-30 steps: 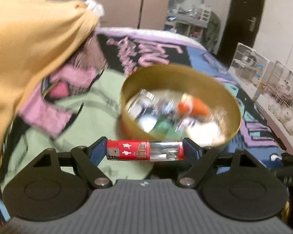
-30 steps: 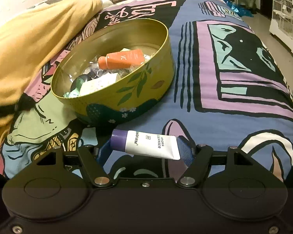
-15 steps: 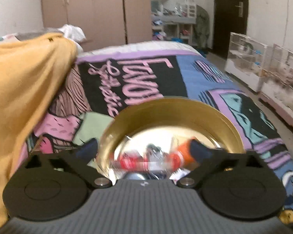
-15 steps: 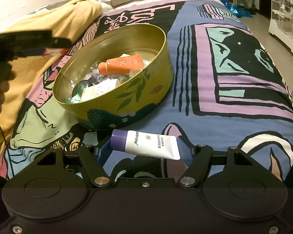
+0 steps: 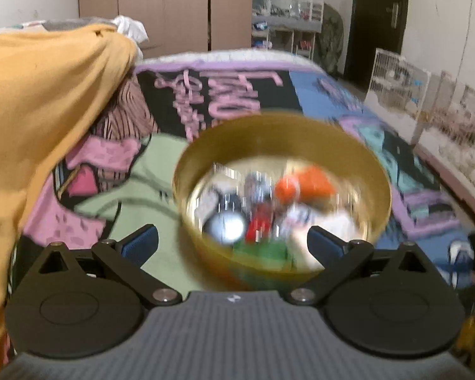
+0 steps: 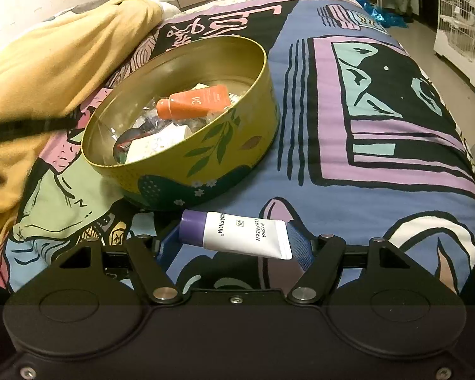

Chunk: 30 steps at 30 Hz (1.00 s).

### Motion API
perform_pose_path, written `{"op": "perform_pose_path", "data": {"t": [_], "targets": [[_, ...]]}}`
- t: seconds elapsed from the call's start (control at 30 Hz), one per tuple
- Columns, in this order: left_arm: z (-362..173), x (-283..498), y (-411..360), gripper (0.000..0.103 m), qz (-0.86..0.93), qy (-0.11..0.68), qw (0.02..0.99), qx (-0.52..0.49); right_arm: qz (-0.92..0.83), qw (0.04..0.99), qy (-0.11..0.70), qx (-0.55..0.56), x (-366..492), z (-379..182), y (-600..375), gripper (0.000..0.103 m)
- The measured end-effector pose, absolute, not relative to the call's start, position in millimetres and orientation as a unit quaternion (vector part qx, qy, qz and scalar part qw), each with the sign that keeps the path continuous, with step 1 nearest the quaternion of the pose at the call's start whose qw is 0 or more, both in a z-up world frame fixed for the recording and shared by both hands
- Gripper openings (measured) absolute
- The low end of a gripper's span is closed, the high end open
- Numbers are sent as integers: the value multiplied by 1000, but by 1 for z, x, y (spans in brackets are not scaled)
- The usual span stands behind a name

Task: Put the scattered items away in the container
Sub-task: 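Carry the lighter over the tin and open the left tool, then carry the cleanser tube over the tin and open the right tool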

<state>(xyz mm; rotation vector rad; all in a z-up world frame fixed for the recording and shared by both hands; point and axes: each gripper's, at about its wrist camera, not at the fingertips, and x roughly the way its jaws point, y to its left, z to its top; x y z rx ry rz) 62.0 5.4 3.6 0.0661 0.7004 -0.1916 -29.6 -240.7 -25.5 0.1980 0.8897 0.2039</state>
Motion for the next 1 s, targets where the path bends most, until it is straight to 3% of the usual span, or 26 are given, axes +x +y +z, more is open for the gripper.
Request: {"op": "perform_pose_path", "data": {"t": [0.33,1.0], "targets": [[-49,23,6,103,-93,375,922,8,92,894,431,84,-30,-29,-238,69],[-81,-1,21,103,-81,351,933,6,85,899,428,31,-38,-33,-224,69]]}}
